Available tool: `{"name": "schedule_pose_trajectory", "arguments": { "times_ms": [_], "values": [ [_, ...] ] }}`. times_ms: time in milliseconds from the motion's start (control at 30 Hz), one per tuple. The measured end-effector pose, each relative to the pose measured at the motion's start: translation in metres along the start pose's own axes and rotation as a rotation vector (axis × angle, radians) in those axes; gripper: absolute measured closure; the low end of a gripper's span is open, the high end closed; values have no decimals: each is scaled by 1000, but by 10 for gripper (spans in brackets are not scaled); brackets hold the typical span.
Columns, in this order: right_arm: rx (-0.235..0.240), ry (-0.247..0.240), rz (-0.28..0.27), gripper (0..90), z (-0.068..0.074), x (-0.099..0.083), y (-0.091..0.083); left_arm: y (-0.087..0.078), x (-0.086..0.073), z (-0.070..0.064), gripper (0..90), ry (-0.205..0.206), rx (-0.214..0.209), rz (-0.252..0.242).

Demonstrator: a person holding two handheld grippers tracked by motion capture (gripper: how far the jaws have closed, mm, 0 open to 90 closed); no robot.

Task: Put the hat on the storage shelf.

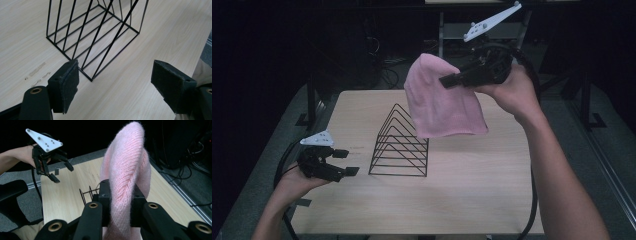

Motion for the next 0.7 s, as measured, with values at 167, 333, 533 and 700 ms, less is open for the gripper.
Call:
{"name": "schedule_pose_trajectory", "arguments": {
  "times_ms": [167, 333, 533, 700],
  "values": [
    [6, -22, -2, 767, 6, 12, 5, -5, 6, 1, 225, 7, -4, -8],
    [19, -51, 2, 767, 11, 24, 14, -9, 14, 0, 225, 12, -8, -17],
    [39, -71, 3, 767, 15, 38, 26, -11, 21, 1, 225, 15, -17, -19],
    [54, -96, 7, 767, 19, 50, 39, -13, 25, 3, 225, 13, -22, -25]
  ]
}}
Point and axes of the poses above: each handheld gripper's, and its own axes: y roughly forward along the jaws, x roughly out of its top, z roughly to its left, the point moved 2 cm from there along y, roughly forward along the jaws, and after that the axes turned 8 degrees about x, right-handed, at the moved point
